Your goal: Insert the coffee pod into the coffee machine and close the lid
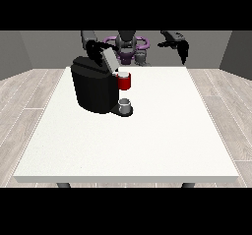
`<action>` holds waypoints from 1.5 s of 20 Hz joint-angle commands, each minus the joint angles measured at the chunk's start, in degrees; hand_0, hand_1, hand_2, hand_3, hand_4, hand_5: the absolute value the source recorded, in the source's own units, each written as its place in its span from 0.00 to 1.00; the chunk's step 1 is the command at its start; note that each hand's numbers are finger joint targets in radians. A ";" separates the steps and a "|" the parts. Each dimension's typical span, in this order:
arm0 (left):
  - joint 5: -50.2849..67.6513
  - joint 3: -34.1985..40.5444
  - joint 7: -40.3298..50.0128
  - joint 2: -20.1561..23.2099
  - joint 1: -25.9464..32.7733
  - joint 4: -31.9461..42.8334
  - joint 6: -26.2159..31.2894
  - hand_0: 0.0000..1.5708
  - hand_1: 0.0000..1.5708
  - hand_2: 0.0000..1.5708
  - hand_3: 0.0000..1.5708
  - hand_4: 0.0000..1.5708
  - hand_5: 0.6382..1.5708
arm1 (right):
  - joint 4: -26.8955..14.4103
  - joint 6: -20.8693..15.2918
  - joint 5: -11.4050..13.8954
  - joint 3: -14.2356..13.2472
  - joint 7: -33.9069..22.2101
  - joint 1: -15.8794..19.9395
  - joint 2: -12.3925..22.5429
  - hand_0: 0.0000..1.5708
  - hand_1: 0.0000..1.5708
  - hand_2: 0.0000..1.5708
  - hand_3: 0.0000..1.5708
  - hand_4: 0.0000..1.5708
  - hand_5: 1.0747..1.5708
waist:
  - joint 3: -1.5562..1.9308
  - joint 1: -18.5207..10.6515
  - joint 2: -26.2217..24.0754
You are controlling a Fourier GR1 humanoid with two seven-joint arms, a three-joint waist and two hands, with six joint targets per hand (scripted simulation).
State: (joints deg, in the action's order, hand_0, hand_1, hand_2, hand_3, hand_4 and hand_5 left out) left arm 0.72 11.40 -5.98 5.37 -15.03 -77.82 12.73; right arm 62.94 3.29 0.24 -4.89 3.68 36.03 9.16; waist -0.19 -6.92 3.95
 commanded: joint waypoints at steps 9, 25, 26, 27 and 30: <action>0.42 -1.44 -0.73 -0.32 1.33 0.54 -1.55 0.00 0.00 0.00 0.00 0.02 1.00 | -4.55 -0.38 2.26 1.02 1.25 3.02 -1.49 0.00 0.00 0.00 0.00 0.00 1.00 | 0.19 -0.39 0.58; 1.96 -0.39 -4.45 2.35 0.84 3.57 -0.28 0.00 0.00 0.00 0.00 0.08 1.00 | -3.53 -0.49 8.11 6.32 -2.75 8.83 -4.76 0.00 0.00 0.00 0.00 0.09 1.00 | 0.18 0.97 -1.14; 0.06 -2.31 -3.89 0.16 0.03 3.16 -2.84 0.00 0.00 0.00 0.00 0.12 1.00 | -3.52 -3.19 8.55 6.66 -4.54 10.58 -7.42 0.00 0.00 0.00 0.00 0.07 1.00 | 0.18 0.71 -1.54; 0.90 -3.13 1.91 -0.21 -1.17 -1.00 -3.61 0.00 0.00 0.00 0.00 0.12 1.00 | -5.54 -3.68 9.17 5.82 -2.48 9.28 -6.37 0.00 0.00 0.00 0.00 0.05 1.00 | 0.20 -0.74 -2.47; 1.08 -4.16 0.83 -1.40 0.34 -1.90 -3.39 0.00 0.00 0.00 0.00 0.11 1.00 | -4.64 -0.97 7.22 5.54 -0.69 8.90 -6.99 0.00 0.00 0.00 0.00 0.02 1.00 | 0.20 -0.32 -3.45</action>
State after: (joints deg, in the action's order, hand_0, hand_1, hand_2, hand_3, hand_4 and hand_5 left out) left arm 1.38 8.23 -6.66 5.27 -14.49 -78.31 10.12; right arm 57.74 1.51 7.85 0.02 2.46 45.38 3.79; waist 0.00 -7.84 2.38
